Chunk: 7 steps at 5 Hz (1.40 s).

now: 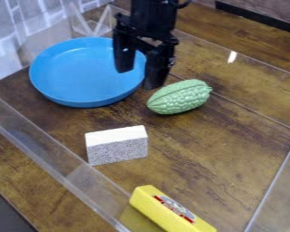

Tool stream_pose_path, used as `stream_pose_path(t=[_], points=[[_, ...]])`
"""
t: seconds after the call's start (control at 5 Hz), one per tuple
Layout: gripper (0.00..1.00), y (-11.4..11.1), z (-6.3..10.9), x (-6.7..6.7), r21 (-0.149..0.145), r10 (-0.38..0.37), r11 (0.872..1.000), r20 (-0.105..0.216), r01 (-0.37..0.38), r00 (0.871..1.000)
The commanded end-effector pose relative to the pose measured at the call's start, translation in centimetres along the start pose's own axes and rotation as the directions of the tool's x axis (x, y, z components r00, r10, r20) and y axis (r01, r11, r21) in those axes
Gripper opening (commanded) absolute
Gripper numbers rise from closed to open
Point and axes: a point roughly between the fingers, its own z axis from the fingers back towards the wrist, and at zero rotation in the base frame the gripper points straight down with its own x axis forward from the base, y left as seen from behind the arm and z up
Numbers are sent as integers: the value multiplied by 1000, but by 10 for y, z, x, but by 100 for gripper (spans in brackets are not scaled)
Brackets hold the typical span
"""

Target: Put the green object in the blue tray

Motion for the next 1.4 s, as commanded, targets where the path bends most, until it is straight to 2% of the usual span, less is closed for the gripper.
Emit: stream_pose_path(t=[0.0,0.4,0.8,1.2], points=[[100,-5,11,18,34,-76,997,74,73,994],[100,-10,-2,38,55,-172,984,108,167,979],[100,-13,-13,52,54,-191,981,139,185,972],[100,-13,-27,62,42,-189,982,158,185,969]])
